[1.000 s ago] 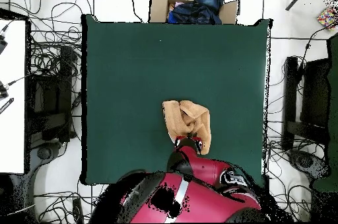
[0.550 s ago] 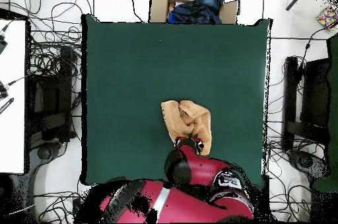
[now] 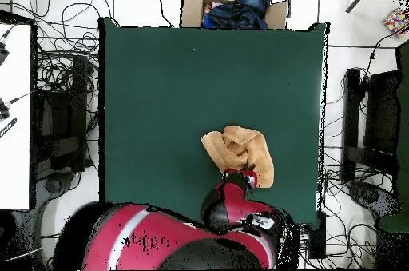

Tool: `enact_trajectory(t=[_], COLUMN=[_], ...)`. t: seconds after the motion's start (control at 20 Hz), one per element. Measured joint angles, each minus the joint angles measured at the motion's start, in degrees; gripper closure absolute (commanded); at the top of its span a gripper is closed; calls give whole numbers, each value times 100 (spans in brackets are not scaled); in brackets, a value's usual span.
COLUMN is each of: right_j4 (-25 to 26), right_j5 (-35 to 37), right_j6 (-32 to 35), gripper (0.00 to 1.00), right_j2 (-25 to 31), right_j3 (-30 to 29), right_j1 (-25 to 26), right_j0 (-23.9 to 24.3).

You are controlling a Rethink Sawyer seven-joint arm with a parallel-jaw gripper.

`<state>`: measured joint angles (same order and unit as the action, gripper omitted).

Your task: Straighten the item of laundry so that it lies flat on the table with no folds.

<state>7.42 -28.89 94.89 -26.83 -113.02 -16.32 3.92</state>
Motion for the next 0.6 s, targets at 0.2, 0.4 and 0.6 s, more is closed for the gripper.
enact_trajectory(t=[0.2,0.4,0.6], right_j4=[-452,-631,-630], right_j5=[-646,-800,-333], right_j6=[0,0,0], gripper=[100,100,100], right_j2=[-282,-368,-453], right_j3=[-2,-88,-175], right_j1=[358,464,197], right_j0=[-258,-365,-431])
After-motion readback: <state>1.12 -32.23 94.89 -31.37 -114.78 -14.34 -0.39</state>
